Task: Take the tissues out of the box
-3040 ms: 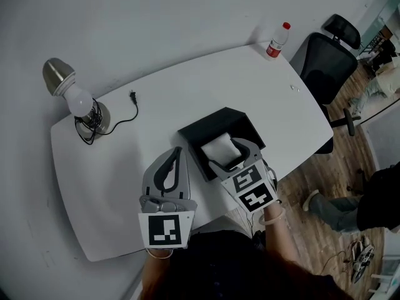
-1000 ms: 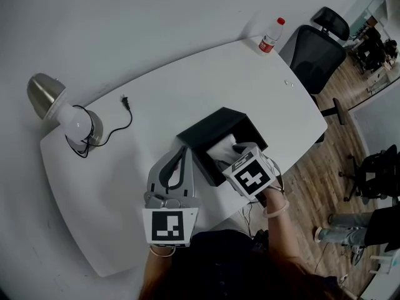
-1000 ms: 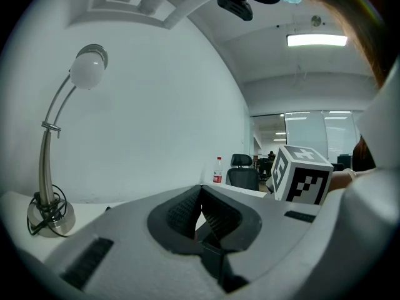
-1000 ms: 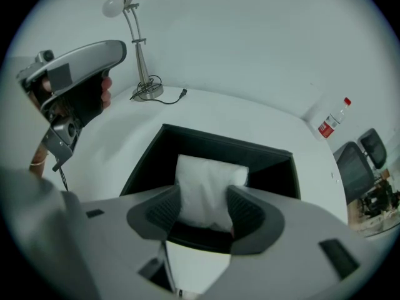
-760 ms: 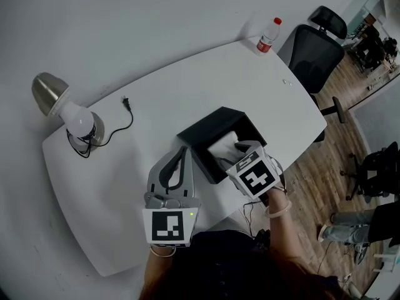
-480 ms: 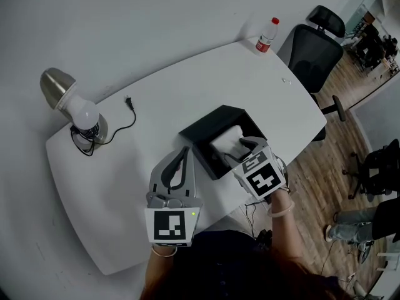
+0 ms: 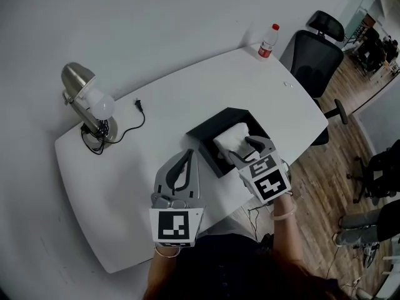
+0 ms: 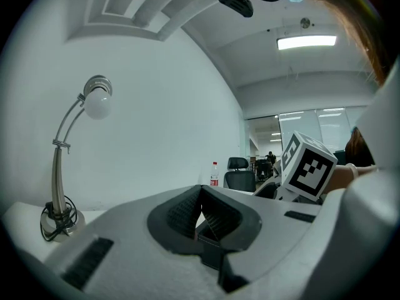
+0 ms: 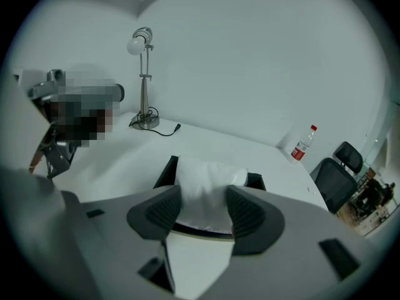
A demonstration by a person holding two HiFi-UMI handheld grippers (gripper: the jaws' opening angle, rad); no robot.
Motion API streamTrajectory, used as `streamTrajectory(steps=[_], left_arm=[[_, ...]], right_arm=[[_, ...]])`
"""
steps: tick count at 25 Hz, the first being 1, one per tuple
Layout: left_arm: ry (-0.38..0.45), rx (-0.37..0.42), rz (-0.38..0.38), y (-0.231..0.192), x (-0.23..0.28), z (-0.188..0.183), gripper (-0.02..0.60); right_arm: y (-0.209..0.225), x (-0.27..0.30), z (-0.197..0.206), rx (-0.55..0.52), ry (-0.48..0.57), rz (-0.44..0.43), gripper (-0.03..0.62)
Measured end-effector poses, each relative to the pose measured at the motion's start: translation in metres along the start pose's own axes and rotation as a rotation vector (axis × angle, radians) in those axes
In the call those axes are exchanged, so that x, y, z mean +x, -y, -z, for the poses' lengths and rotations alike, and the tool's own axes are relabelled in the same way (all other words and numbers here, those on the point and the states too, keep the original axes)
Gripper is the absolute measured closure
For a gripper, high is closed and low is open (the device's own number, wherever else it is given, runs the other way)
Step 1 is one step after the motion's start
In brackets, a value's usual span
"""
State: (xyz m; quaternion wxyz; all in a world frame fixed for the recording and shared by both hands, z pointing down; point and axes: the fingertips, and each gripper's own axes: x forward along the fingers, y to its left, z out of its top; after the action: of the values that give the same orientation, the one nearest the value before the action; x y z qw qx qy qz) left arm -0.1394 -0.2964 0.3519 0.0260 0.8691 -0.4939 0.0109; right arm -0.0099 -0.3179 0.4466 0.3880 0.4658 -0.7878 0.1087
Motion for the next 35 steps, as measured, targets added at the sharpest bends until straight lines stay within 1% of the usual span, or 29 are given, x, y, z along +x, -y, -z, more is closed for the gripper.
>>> streamTrajectory(steps=[3, 8, 11, 14, 22, 27, 35], left_arm=[[0.011, 0.024, -0.005, 0.0, -0.006, 0.001, 0.56], [-0.003, 0.008, -0.036, 0.011, -0.01, -0.003, 0.56], [0.008, 0.011, -0.062, 0.018, -0.009, -0.007, 0.56], [0.016, 0.042, -0.08, 0.028, -0.009, -0.009, 0.56], [-0.006, 0.069, -0.147, 0.06, -0.012, -0.006, 0.56], [-0.006, 0.082, -0.193, 0.075, -0.017, -0.008, 0.56], [-0.002, 0.091, -0.249, 0.087, -0.021, -0.009, 0.56]], right_arm=[[-0.001, -0.006, -0.002, -0.014, 0.021, 0.013, 0.347], [0.001, -0.014, -0.006, -0.031, 0.079, 0.01, 0.347], [0.001, -0.022, -0.009, -0.05, 0.119, -0.005, 0.347], [0.003, -0.032, -0.011, -0.061, 0.163, -0.027, 0.347], [0.01, -0.062, -0.014, -0.103, 0.274, -0.064, 0.347], [0.013, -0.073, -0.011, -0.117, 0.322, -0.099, 0.349], [0.011, -0.079, -0.012, -0.144, 0.381, -0.142, 0.356]])
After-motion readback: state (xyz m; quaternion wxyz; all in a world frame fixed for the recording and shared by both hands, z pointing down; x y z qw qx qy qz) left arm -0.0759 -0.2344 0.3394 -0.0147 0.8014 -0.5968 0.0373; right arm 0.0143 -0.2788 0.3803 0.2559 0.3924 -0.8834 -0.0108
